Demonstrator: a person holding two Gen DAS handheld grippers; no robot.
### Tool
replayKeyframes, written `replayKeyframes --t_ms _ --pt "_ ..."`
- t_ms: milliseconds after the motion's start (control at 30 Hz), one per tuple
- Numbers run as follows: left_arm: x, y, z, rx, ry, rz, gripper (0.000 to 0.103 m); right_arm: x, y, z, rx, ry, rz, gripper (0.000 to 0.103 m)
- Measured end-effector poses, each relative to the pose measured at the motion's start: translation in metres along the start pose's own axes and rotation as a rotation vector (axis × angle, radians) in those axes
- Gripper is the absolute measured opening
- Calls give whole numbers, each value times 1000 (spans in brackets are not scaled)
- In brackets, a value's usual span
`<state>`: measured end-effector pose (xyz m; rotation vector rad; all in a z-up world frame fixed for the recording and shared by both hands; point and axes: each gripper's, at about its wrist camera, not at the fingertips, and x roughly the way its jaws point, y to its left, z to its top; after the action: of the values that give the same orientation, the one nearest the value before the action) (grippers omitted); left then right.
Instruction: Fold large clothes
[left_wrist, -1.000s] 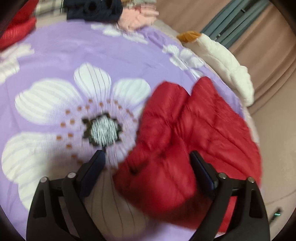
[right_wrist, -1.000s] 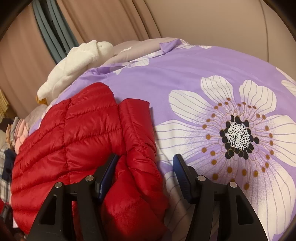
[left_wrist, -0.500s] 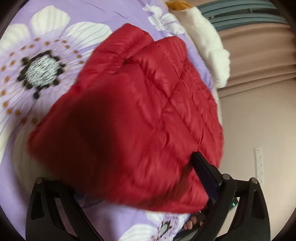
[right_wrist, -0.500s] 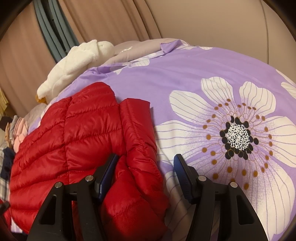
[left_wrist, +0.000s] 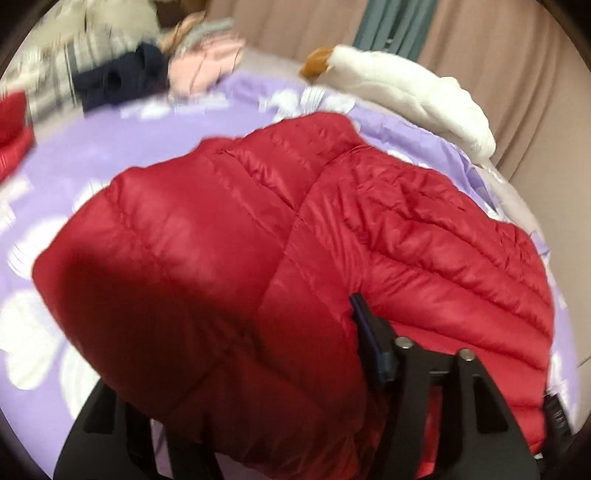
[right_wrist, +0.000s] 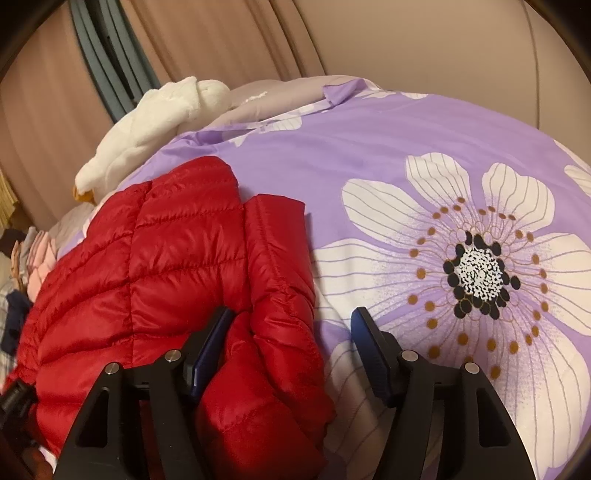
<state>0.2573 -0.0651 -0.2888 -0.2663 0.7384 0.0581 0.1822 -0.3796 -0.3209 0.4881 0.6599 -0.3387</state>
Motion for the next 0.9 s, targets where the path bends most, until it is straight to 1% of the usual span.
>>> replayKeyframes --t_ms 33,67,133,200,267,300,333,367,400,433,467,500,533,567,600,633,667,733,800,867,900 --pt "-5 2 0 -2 -18 3 49 0 0 0 2 0 2 66" --pt "-7 4 2 -6 -19 1 48 0 -1 0 3 1 5 66" --pt "-11 11 6 -6 -7 -17 41 0 -1 0 0 1 3 66" --pt "-19 21 7 -18 -5 -37 39 -2 4 -1 -25 -1 -9 66" --pt "-21 26 17 -46 -17 -48 37 -4 15 -4 -76 0 -27 66" --pt "-27 28 19 -61 -26 -40 37 -6 23 -6 -108 -1 -32 66" --pt "-34 34 22 -75 -42 -14 37 -7 31 -9 -145 -1 -33 66" --pt "-40 39 25 -77 -58 6 37 -8 40 -12 -185 3 -23 65" --pt "-47 45 30 -70 -89 36 37 -10 49 -16 -216 9 -8 65" --pt "-53 49 32 -61 -115 57 37 -11 57 -20 -238 13 7 65" --pt "-56 51 35 -48 -127 73 37 -12 65 -25 -254 14 23 63" --pt "-58 52 37 -21 -130 88 36 -13 73 -31 -264 20 46 59" --pt "-59 54 38 -5 -132 86 36 -13 78 -35 -270 23 52 53" --pt "-59 56 38 -5 -129 71 36 -12 85 -40 -288 22 30 52" --pt "-59 56 38 2 -119 57 35 -11 91 -42 -318 18 -12 52" --pt "-59 56 38 9 -123 58 35 -10 95 -43 -345 15 -46 52" --pt "-61 55 37 16 -140 59 35 -10 96 -43 -351 16 -54 52" --pt "-71 46 34 62 -190 69 34 -7 90 -42 -331 31 -41 52" --pt "-88 30 28 136 -266 65 34 -5 84 -39 -306 43 -21 52" --pt "-106 12 27 194 -328 32 34 -2 85 -38 -307 49 -28 52" --pt "-117 5 27 213 -353 -3 35 -2 87 -38 -321 47 -43 52"
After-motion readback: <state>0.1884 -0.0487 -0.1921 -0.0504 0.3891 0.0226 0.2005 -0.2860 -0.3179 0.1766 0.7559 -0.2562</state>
